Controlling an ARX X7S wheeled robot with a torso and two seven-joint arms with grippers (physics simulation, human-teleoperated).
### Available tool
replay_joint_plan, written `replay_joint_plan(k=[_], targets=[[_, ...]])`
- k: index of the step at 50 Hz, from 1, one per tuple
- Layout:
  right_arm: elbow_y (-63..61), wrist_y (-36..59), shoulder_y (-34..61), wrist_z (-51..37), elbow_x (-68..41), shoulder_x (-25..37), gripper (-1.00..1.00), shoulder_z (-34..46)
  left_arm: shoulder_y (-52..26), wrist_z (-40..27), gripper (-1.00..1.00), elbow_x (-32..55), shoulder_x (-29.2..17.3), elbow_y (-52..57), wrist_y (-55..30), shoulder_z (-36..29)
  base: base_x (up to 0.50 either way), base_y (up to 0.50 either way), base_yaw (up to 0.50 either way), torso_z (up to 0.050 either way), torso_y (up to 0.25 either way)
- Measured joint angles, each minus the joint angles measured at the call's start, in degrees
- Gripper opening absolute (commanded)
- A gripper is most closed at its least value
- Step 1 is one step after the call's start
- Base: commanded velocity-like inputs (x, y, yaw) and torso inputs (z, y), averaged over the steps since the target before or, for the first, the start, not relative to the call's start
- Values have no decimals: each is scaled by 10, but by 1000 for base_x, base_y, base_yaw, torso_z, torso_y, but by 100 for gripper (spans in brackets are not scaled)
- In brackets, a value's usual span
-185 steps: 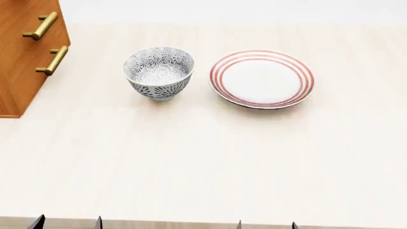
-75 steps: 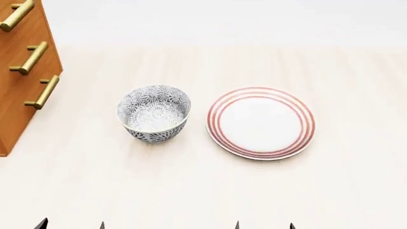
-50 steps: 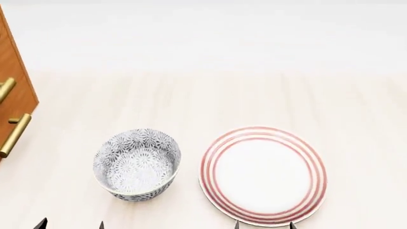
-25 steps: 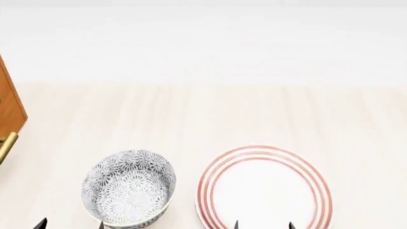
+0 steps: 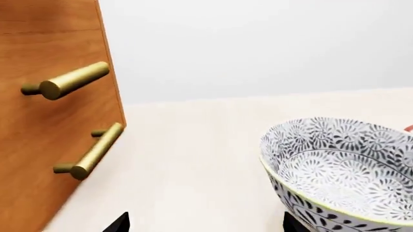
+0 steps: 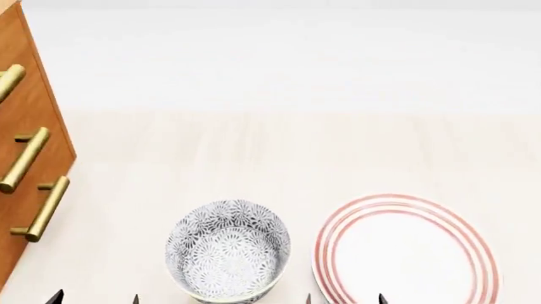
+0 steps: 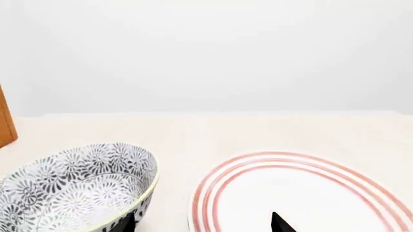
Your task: Open the top drawer of the cabinet.
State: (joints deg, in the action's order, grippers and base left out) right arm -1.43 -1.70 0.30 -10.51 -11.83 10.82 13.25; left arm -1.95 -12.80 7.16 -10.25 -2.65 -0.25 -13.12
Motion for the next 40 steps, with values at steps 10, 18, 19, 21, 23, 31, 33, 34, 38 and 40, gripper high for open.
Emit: replay_joint_plan(k=[10,18,19,21,23,31,33,34,38,40], targets=[[0,-1,0,-2,-2,3,100,5,0,-4,100,3,-3,1,0,-3,0,500,0,0,0],[1,-2,1,-3,-5,3,100,8,-1,-8,100,4,-7,-1,1,-4,0,267,0,0,0],[2,-1,1,-4,-6,3,100,8,-1,-9,100,4,-7,-1,1,-5,0,0,0,0,0],[2,-1,2,-4,-6,4,100,9,-2,-11,100,3,-7,-1,0,-5,0,0,0,0,0],[2,1,2,-5,-7,5,100,9,-3,-13,100,1,-7,-2,-2,-7,0,0,0,0,0],[2,5,3,-9,-10,7,100,11,-12,-25,100,-32,-14,-1,-25,-28,0,0,0,0,0],[2,6,3,-10,-11,7,100,11,-16,-28,100,-44,-16,-1,-32,-35,0,0,0,0,0],[2,6,4,-10,-11,8,100,11,-18,-30,100,-50,-17,-2,-36,-39,0,0,0,0,0],[4,6,4,-11,-13,8,100,12,-28,-36,100,-77,-22,-1,-52,-54,0,0,0,0,0],[5,6,5,-12,-13,8,100,12,-36,-39,100,-92,-25,-1,-62,-62,0,0,0,0,0]])
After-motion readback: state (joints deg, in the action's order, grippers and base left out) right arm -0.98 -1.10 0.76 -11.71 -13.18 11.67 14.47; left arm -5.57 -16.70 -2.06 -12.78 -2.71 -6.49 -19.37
